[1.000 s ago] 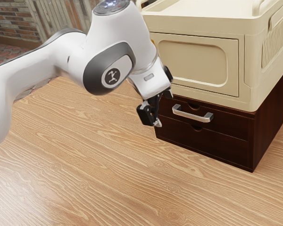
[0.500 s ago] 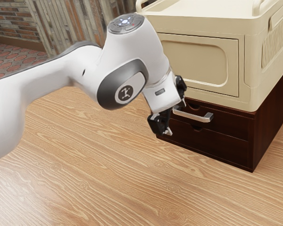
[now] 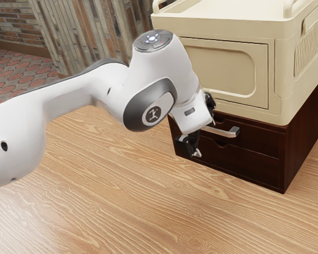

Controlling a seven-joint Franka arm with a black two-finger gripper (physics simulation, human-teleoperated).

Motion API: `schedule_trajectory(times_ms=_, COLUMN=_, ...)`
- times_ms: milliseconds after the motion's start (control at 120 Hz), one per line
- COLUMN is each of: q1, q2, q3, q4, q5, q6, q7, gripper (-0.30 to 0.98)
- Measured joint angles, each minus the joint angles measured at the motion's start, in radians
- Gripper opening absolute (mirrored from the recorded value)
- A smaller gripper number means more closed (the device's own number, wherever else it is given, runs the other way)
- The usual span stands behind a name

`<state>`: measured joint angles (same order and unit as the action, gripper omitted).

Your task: Pull the drawer handle with one arm to open the drawer

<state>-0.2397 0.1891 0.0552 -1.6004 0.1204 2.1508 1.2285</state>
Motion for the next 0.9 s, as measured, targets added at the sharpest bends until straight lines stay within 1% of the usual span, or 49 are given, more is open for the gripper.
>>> schedule_trajectory(times_ms=333, q1=0.022, q2=0.044, q3=0.001, q4=0.003, q5=0.004, q6=0.063, q7=-0.012, gripper=0.69)
schedule_trajectory(times_ms=567, q1=0.027, q2=0.050, q3=-0.002, q4=-0.005, q5=0.006, q6=0.081, q7=-0.022, gripper=0.85)
schedule_trajectory(times_ms=600, q1=0.027, q2=0.045, q3=-0.003, q4=-0.015, q5=0.005, q6=0.082, q7=-0.023, gripper=0.89)
schedule_trajectory(times_ms=642, q1=0.026, q2=0.041, q3=-0.004, q4=-0.031, q5=0.003, q6=0.084, q7=-0.023, gripper=0.96)
schedule_trajectory(times_ms=683, q1=0.026, q2=0.033, q3=-0.006, q4=-0.050, q5=0.002, q6=0.088, q7=-0.021, gripper=0.93)
schedule_trajectory(times_ms=708, q1=0.027, q2=0.029, q3=-0.006, q4=-0.058, q5=0.002, q6=0.090, q7=-0.020, gripper=0.84)
schedule_trajectory(times_ms=800, q1=0.029, q2=0.007, q3=-0.010, q4=-0.087, q5=0.004, q6=0.098, q7=-0.021, gripper=0.68)
schedule_trajectory(times_ms=900, q1=0.028, q2=-0.014, q3=-0.019, q4=-0.115, q5=0.005, q6=0.104, q7=-0.022, gripper=0.65)
